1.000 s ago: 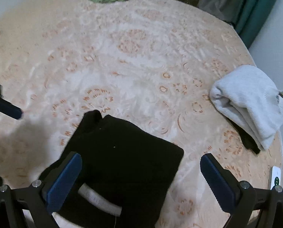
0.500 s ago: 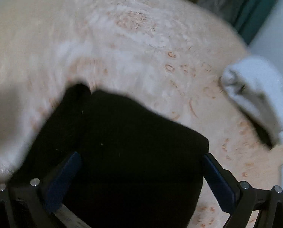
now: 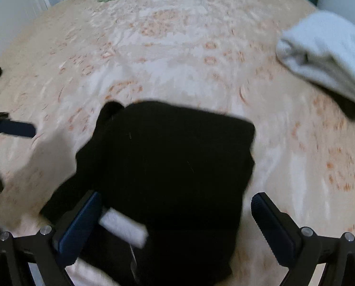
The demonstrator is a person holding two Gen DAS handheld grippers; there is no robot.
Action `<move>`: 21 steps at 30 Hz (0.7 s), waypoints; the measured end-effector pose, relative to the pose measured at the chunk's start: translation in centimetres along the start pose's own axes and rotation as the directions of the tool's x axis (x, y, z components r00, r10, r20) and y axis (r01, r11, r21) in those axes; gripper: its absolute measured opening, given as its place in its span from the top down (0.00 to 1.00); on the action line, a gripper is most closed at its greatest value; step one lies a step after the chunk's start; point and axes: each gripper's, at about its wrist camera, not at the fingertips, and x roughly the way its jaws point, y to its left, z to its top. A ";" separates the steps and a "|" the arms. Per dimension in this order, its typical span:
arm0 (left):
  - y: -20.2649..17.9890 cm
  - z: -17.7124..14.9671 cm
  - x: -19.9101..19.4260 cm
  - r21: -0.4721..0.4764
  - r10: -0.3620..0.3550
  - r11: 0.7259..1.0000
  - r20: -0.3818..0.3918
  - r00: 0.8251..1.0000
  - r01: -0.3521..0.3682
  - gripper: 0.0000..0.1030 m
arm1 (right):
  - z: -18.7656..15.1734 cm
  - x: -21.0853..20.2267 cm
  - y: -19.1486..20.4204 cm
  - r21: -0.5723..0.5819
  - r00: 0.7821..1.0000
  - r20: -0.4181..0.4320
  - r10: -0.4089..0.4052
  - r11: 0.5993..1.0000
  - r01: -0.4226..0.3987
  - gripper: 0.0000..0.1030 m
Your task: Fold clothes
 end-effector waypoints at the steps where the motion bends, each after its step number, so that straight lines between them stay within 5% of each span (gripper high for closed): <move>1: 0.1 0.0 0.1 -0.013 0.010 1.000 0.009 1.000 -0.010 0.00 | -0.3 -0.3 -0.3 0.001 1.000 -0.013 0.003 1.000 -0.003 0.00; 5: 1.0 -0.2 -0.1 -0.174 0.033 0.985 0.117 0.993 -0.012 0.00 | -1.4 -1.5 -2.0 0.051 0.999 -0.041 0.034 0.998 -0.032 0.00; 8: 1.3 -0.3 -0.9 -0.262 -0.041 0.960 0.226 0.973 0.102 0.00 | -1.7 -2.4 -4.0 0.129 0.997 -0.026 0.075 0.989 -0.071 0.00; 12: 0.7 0.4 -2.3 -0.253 -0.132 0.941 0.339 0.931 0.226 0.00 | -1.6 -2.5 -6.6 0.241 0.993 -0.010 0.121 0.964 -0.115 0.00; 17: 0.3 1.6 -1.3 -0.268 -0.194 0.917 0.346 0.918 0.295 0.00 | -1.1 -0.7 -9.1 0.332 0.980 -0.008 0.199 0.925 -0.186 0.00; 21: 0.0 1.7 0.6 -0.286 -0.189 0.918 0.296 0.936 0.275 0.00 | -1.0 1.4 -9.8 0.372 0.954 -0.007 0.300 0.886 -0.276 0.00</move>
